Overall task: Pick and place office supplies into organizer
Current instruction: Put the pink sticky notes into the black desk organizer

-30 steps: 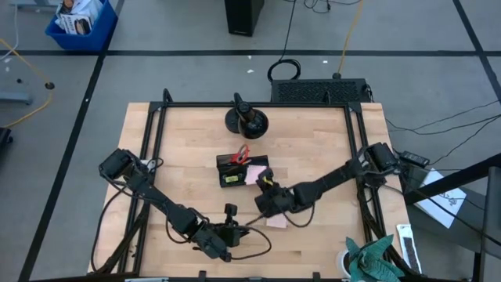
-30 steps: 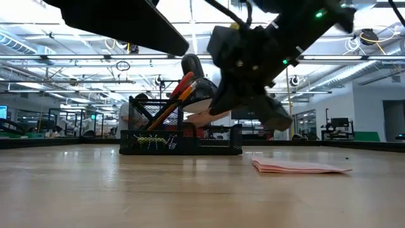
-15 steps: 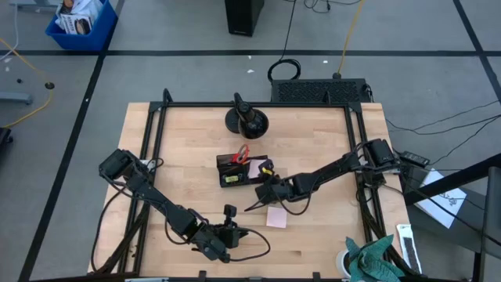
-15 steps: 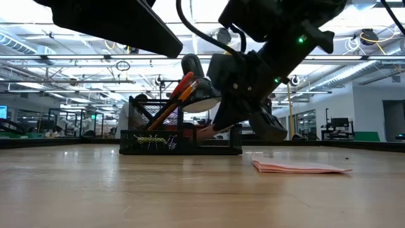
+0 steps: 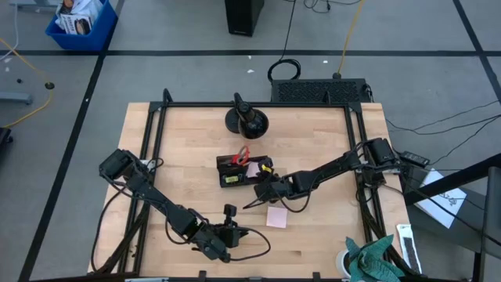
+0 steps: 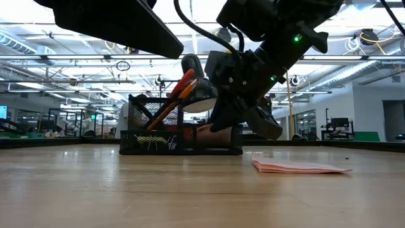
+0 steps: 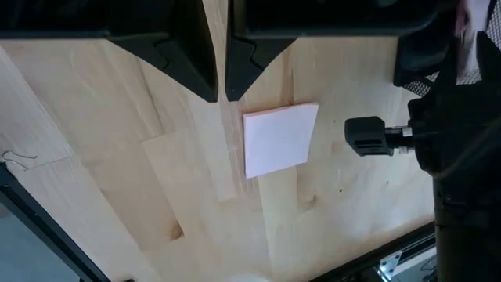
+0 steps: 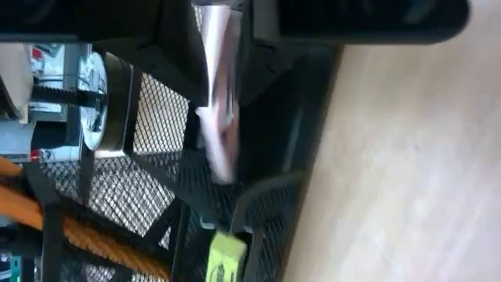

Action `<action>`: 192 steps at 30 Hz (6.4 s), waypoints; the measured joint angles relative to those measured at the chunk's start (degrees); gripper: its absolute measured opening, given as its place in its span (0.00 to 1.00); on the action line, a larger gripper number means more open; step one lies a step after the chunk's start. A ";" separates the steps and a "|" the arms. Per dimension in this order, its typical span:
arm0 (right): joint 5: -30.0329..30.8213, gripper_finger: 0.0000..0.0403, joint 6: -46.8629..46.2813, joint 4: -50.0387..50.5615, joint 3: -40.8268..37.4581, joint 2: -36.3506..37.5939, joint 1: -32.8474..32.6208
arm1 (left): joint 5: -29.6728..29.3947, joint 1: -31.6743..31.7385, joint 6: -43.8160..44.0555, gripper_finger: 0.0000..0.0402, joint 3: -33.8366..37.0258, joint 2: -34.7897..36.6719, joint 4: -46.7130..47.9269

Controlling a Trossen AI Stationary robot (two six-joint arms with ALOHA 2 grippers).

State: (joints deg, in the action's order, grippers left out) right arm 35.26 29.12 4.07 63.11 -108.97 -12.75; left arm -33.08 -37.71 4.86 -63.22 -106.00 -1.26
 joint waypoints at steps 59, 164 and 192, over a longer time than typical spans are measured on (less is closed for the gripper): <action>-2.52 0.47 -28.54 16.26 -0.13 1.42 -29.16 | 15.59 14.05 2.98 0.09 -3.93 -20.79 -24.41; 1.81 0.31 -24.36 13.25 -3.54 -3.05 -33.88 | 19.57 15.15 9.01 0.09 -3.91 -20.39 -20.86; 23.21 0.00 -19.14 18.54 1.46 -1.20 -34.18 | 15.41 7.78 2.75 0.09 -3.61 -6.15 -5.85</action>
State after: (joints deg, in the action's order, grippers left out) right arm 58.47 9.99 22.60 64.57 -110.17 -46.93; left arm -17.67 -29.94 7.61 -66.83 -112.15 -7.11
